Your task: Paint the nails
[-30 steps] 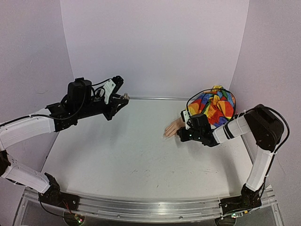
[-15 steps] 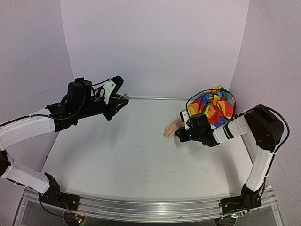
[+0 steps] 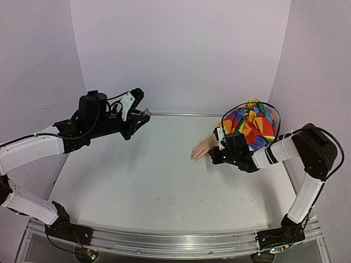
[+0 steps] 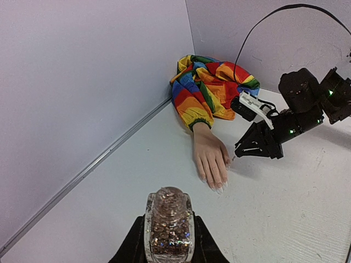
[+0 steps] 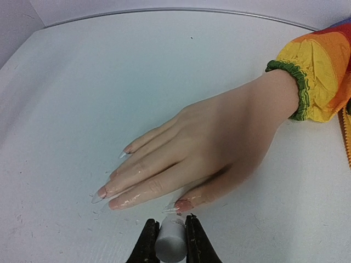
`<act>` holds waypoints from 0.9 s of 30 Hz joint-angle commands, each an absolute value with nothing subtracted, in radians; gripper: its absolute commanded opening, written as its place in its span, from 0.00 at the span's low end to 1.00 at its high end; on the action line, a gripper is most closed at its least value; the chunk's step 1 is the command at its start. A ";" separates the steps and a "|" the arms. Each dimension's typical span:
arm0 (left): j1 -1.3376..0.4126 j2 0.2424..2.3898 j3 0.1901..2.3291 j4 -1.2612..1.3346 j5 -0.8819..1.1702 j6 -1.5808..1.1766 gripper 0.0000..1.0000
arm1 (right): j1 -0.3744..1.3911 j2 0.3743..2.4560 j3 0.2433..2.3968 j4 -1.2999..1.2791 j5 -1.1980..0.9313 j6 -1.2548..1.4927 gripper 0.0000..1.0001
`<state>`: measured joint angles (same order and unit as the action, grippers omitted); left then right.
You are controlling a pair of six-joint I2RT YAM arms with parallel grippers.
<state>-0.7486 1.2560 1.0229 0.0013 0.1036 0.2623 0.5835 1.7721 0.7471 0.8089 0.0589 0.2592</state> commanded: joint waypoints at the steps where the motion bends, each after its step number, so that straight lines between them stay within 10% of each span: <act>1: -0.742 1.220 1.030 0.057 0.108 0.270 0.00 | 0.588 1.760 0.778 0.826 0.124 0.247 0.00; 27: -0.742 1.226 1.029 0.058 0.101 0.276 0.00 | 0.587 1.839 0.836 0.809 0.080 0.228 0.00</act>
<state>-0.7486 1.2560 1.0229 0.0013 0.1036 0.2626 0.5835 1.8297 0.7914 0.8051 0.0898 0.2325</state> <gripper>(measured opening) 0.214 0.139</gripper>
